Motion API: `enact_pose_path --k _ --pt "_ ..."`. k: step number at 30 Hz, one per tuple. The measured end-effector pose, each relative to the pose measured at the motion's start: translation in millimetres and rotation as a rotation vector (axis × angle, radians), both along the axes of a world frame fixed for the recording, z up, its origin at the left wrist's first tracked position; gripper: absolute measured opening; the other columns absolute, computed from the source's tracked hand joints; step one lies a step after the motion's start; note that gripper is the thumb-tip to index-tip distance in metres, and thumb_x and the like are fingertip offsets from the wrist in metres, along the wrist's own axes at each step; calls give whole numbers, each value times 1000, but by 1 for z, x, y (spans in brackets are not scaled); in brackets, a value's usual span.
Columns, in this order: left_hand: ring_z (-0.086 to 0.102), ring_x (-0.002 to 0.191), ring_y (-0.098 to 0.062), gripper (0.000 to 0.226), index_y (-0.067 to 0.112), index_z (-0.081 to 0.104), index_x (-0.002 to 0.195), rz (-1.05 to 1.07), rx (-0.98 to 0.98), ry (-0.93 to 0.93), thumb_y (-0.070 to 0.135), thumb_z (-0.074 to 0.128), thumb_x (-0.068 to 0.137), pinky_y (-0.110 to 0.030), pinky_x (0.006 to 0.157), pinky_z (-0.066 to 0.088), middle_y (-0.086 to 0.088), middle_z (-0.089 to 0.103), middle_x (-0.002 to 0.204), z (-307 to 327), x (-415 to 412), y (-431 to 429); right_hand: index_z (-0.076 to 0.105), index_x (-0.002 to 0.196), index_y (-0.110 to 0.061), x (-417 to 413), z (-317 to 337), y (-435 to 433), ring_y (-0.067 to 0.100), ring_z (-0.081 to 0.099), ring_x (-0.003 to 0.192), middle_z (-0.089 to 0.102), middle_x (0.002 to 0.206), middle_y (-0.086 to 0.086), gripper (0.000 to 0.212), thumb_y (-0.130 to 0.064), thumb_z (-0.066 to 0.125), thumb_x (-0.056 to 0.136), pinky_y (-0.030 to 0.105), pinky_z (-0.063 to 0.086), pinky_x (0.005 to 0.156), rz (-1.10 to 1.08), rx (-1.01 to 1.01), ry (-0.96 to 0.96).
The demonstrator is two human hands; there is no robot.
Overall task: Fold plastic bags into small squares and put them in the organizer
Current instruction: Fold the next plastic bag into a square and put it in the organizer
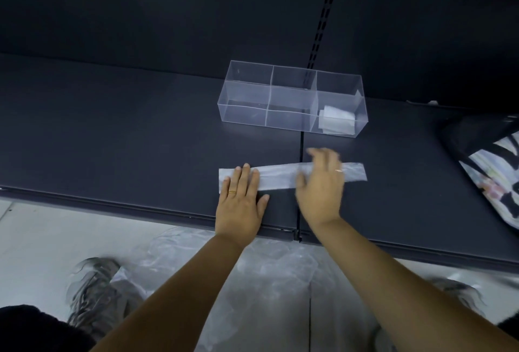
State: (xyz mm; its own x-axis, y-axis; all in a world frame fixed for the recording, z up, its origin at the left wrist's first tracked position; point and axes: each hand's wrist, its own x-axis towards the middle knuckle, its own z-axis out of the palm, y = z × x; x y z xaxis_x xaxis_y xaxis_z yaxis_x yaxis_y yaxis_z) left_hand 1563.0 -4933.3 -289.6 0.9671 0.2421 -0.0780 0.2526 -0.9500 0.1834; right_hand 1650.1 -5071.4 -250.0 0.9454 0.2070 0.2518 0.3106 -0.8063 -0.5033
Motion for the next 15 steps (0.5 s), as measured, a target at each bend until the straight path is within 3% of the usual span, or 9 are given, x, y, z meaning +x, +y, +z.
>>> enact_pose_path --k 3,6,11,15 --pt "-17 146 -21 64 17 -12 150 -16 57 45 49 8 99 -39 118 -13 -6 -14 160 -3 -1 0 36 146 -15 -21 -13 10 22 20 145 26 157 6 52 -25 49 97 36 13 120 498 -183 83" --pt "-18 146 -23 67 17 -14 150 -33 76 55 52 9 98 -41 117 -13 -6 -16 159 -3 -2 2 8 154 -21 -17 -32 -5 13 -8 148 -4 161 -3 62 -49 24 101 31 -13 118 551 -419 177" --pt "-14 147 -24 70 18 -12 151 -23 95 43 57 3 94 -43 118 -11 -5 -12 161 -5 -2 1 -7 153 -22 22 -34 -79 13 -15 147 -13 160 -3 69 -56 19 98 31 -13 116 325 -552 246" --pt "-13 147 -24 76 18 -13 150 -32 92 40 58 -12 85 -43 119 -10 -6 -12 160 -5 -1 2 17 153 -18 52 -23 -119 16 6 148 9 162 -1 56 -39 31 102 34 1 118 130 -406 306"
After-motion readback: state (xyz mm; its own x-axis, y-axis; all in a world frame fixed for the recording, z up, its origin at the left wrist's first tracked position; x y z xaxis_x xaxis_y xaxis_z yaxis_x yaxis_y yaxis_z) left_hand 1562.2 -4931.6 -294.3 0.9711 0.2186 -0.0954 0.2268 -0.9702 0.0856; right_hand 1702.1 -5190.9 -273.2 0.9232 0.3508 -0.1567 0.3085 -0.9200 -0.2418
